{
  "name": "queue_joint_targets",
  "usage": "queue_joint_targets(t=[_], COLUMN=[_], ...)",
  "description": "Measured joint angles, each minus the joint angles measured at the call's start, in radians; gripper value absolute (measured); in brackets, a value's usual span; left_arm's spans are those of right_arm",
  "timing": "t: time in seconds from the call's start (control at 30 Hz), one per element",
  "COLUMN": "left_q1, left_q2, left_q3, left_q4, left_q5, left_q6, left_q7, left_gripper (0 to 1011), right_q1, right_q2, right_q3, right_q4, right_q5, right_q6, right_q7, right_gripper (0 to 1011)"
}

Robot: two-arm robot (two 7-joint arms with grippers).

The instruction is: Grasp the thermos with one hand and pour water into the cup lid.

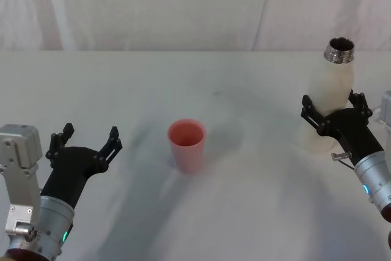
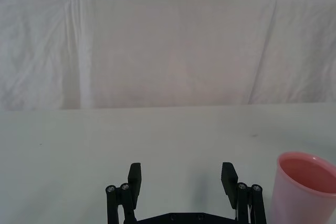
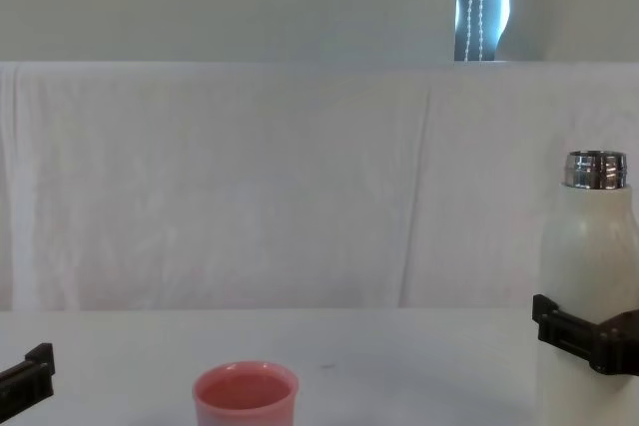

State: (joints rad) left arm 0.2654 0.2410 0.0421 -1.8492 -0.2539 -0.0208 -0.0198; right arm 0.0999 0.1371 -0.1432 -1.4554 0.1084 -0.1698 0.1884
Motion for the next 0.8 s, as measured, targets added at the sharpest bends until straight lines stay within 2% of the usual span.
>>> queue_joint_targets(t=[0.8], left_q1=[0.000], left_q2=[0.000], left_q3=[0.000], left_q4=[0.000], left_q5=[0.000], left_q6=[0.000], left_q7=[0.000], left_gripper=[1001], right_q1=[-0.042], right_q2=[0.010], right_q3=[0.014], right_q4=[-0.042], right_q5=[0.013], right_q6=[0.015], right_q7=[-0.001], right_gripper=[1001])
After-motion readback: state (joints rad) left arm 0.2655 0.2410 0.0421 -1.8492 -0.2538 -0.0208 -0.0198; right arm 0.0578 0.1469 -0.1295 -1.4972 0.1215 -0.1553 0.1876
